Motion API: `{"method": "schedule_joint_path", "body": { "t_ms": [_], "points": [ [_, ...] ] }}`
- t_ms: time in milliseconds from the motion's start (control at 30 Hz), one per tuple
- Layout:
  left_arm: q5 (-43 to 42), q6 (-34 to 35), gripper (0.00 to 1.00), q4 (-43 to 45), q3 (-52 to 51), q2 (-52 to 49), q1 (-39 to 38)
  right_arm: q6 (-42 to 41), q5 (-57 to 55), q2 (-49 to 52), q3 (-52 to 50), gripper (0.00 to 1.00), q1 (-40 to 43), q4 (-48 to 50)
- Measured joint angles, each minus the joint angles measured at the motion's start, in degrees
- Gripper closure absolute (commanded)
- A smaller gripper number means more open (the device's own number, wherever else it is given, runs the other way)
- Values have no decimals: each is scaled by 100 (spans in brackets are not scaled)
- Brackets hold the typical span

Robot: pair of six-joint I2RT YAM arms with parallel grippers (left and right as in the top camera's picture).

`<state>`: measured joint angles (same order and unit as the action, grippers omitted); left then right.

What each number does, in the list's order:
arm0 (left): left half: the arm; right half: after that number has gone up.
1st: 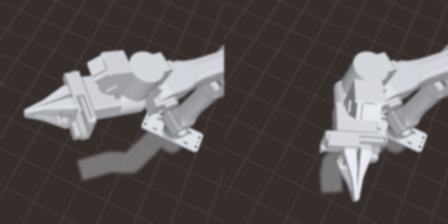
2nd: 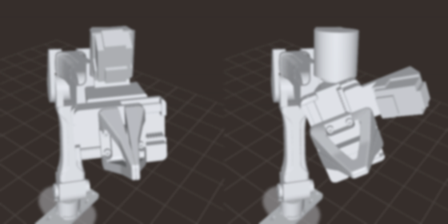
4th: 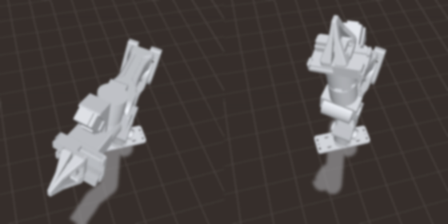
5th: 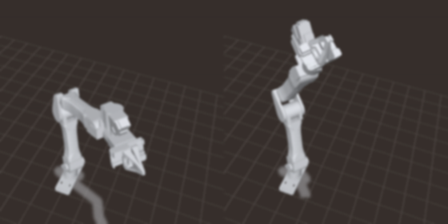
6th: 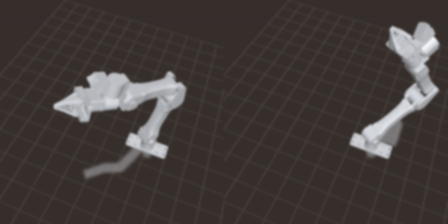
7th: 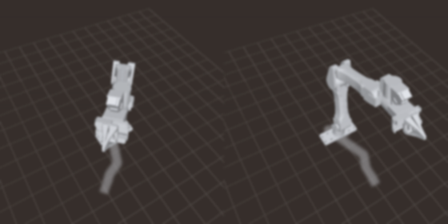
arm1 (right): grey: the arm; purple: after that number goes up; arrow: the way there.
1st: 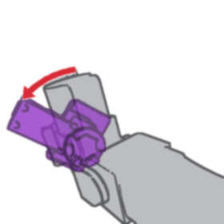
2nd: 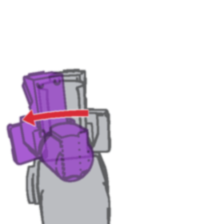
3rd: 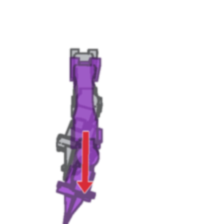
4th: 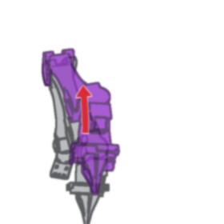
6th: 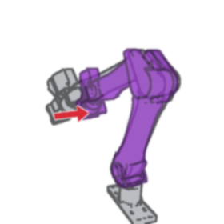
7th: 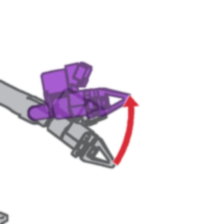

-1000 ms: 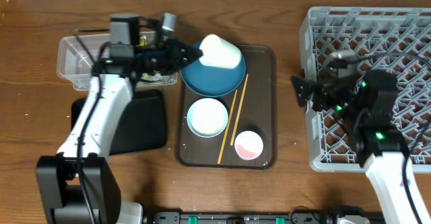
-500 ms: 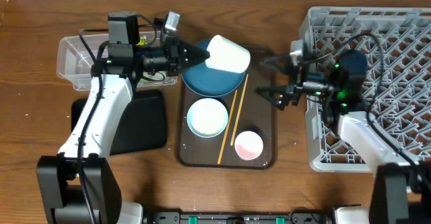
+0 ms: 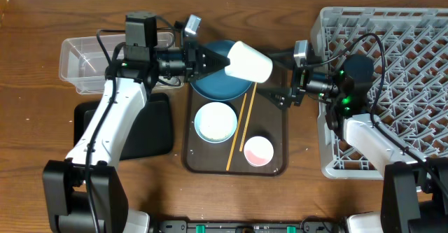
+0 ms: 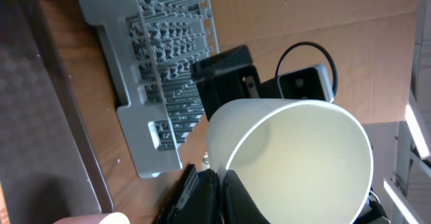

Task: Sort waste into correct bins and load items into the dishwasher rack
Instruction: 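Lift the white cup and hand it toward the right gripper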

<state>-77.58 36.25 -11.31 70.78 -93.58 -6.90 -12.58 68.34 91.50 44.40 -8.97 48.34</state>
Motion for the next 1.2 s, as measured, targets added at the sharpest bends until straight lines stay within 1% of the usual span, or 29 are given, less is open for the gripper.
{"method": "schedule_joint_path", "body": {
  "t_ms": [200, 300, 400, 533, 733, 800, 833, 933, 1033, 1100, 1200],
  "points": [
    [-11, 2, 94, 0, 0, 0, -101, -11, -264, 0, 0, 1, -2, 238],
    [-13, 2, 94, -2, 0, 0, -105, -20, -264, 0, 0, 1, -52, 605],
    [-24, 2, 94, 0, 0, 0, -105, -24, -199, 0, 2, 4, -208, 920],
    [-28, 2, 94, 0, 0, 0, -105, -22, -116, 0, 2, 10, -337, 942],
    [-28, 2, 94, 0, 0, 0, -105, -20, -81, 0, 2, 23, -343, 935],
    [-33, 2, 94, -2, 0, 0, -105, -31, -90, 0, 2, 39, -343, 935],
    [-37, 2, 94, -2, 0, 0, -105, -13, -103, 0, 2, 45, -341, 942],
    [-33, -2, 94, 0, 0, 0, -103, -55, -105, 0, 2, 53, -332, 929],
    [-26, 0, 94, -2, 0, 0, -103, -52, -109, 0, 2, 54, -330, 909],
    [9, 0, 90, -4, 0, 0, -103, -50, -114, 0, 2, 63, -330, 835],
    [177, -55, 86, -11, 0, 0, -105, -94, -120, 0, 0, 70, -332, 682]
  ]
}}
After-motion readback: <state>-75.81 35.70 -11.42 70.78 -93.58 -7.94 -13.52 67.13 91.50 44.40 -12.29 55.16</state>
